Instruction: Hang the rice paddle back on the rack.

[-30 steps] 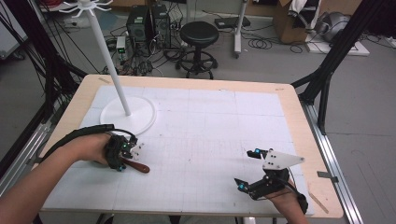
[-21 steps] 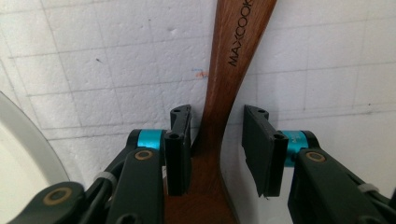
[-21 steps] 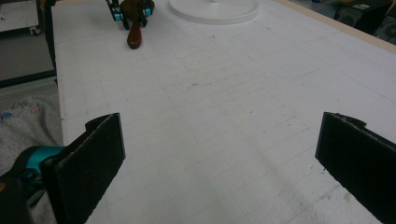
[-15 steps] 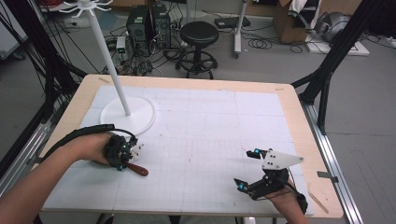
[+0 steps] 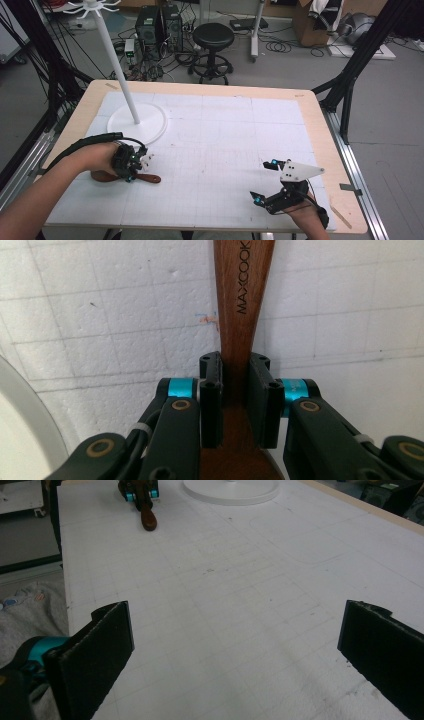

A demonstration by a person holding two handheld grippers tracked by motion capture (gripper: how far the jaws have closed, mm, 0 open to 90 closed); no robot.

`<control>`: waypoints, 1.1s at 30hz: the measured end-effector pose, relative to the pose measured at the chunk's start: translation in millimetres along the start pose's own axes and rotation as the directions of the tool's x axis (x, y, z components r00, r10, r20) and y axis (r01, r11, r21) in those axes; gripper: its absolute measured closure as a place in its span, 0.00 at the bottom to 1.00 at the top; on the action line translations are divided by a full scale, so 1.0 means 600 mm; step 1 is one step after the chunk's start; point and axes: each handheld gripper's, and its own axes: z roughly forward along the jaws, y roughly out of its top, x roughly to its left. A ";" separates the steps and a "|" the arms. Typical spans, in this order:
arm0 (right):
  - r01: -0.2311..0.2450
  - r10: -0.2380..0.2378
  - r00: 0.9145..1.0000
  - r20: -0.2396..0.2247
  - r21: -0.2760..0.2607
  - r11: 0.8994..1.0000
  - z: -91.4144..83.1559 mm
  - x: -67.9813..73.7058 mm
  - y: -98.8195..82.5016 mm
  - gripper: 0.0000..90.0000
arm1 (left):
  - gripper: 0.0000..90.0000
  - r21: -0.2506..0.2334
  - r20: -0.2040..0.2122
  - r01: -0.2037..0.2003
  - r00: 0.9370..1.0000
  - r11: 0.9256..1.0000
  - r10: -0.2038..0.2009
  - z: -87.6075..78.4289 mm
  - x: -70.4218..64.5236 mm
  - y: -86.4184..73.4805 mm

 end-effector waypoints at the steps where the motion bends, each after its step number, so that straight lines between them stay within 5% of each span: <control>1: 0.000 0.000 1.000 0.000 -0.001 1.000 0.000 0.000 0.000 0.00 | 0.86 -0.001 0.002 0.002 1.000 1.000 -0.002 0.000 0.000 0.000; 33: 0.001 -0.002 1.000 -0.006 -0.014 1.000 -0.005 0.001 -0.002 0.00 | 0.87 -0.006 0.001 0.005 1.000 1.000 -0.005 -0.001 -0.004 -0.001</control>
